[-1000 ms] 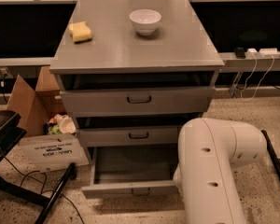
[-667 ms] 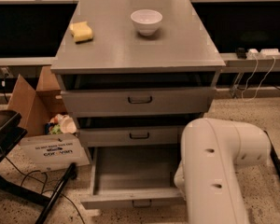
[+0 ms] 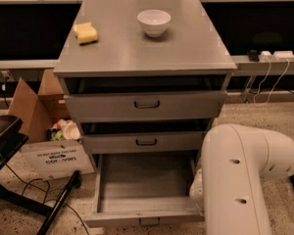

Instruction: Open bottom drawer

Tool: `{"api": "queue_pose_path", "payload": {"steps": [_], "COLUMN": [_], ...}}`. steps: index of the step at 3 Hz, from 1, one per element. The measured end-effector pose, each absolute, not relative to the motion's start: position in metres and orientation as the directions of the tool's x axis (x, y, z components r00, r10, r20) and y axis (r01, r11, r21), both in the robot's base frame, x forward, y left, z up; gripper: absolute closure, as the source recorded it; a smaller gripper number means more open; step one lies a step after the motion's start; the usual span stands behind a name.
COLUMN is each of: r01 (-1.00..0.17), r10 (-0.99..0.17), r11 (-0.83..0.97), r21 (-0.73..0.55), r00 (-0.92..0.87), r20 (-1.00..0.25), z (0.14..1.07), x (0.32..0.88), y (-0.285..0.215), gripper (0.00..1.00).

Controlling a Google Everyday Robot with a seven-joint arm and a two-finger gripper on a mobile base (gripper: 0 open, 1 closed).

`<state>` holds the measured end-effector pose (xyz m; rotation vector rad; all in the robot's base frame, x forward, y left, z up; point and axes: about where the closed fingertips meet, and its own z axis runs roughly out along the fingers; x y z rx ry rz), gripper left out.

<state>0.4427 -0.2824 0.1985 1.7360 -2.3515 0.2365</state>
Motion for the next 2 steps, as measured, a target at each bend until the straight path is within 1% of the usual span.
{"api": "queue_pose_path", "payload": {"steps": [1,2], "r01": [-0.932,-0.811], "r10": [-0.897,-0.772], "r11": [0.361,0.585], "r21": [0.007,0.010], "r00": [-0.345,-0.554], "r20": [0.276,0.311], "z": [0.211,0.252], "x": [0.413,0.324], "y": [-0.299,-0.357], "gripper": [1.00,1.00]}}
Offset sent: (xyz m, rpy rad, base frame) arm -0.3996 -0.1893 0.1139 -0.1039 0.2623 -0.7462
